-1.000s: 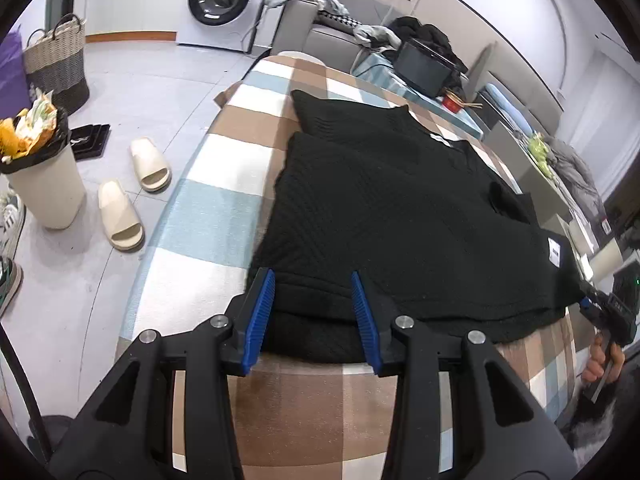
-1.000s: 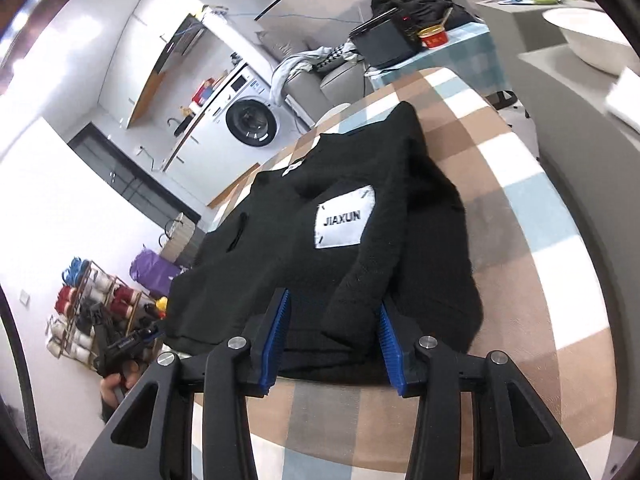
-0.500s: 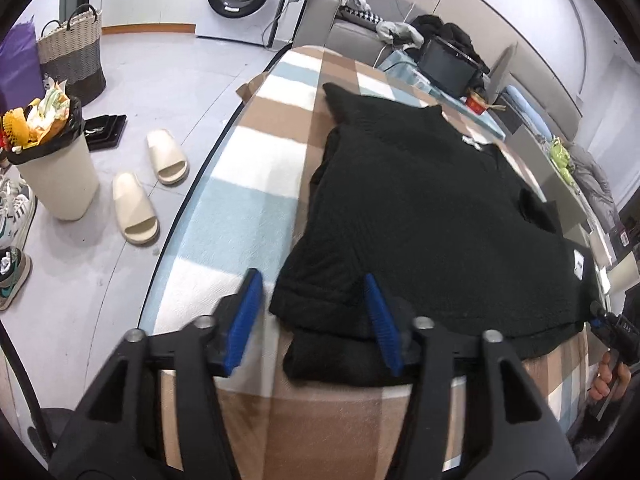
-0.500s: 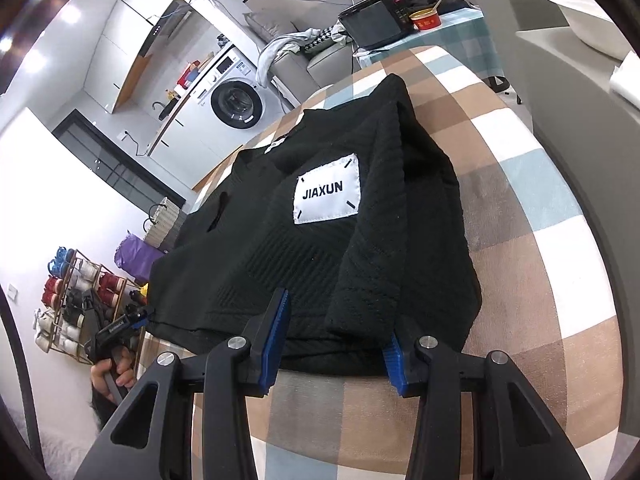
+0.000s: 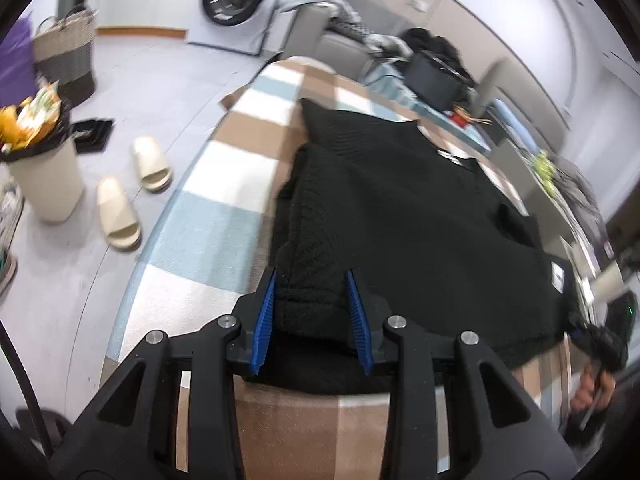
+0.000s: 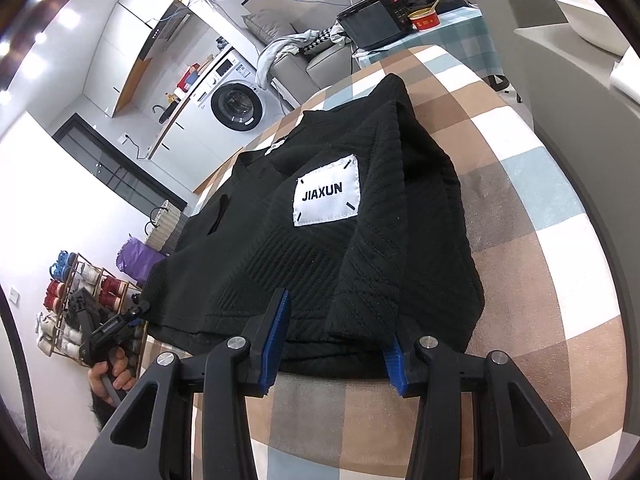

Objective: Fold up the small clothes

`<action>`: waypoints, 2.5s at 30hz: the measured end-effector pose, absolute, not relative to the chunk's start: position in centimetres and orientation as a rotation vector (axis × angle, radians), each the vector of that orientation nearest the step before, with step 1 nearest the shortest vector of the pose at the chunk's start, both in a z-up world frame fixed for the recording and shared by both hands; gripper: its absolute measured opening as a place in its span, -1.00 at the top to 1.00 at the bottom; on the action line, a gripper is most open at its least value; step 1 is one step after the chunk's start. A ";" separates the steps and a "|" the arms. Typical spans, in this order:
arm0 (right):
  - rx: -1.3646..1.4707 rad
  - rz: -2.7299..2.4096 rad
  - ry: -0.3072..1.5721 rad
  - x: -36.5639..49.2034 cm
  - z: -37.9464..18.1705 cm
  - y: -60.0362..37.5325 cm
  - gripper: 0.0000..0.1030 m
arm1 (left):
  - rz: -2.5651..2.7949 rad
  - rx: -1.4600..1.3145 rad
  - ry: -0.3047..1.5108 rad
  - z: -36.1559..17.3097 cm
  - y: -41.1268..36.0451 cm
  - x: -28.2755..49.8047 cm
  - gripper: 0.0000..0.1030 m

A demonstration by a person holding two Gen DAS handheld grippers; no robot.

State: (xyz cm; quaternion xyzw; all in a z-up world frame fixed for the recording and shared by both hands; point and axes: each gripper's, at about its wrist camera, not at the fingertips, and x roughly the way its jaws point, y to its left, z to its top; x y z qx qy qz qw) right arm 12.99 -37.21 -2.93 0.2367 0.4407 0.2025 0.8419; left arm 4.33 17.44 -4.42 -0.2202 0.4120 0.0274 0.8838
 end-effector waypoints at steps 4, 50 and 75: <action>0.524 0.435 0.907 13.0 -2.7 -37.3 0.15 | 0.045 -0.462 0.837 -4.5 17.2 4.9 0.49; 0.057 0.248 1.028 20.8 -3.4 -34.4 -0.07 | 0.054 -0.247 0.953 -6.3 14.9 12.6 -0.05; 0.129 0.214 0.974 15.7 -1.7 -35.2 0.25 | 0.037 -0.253 0.929 -4.4 14.9 6.0 0.05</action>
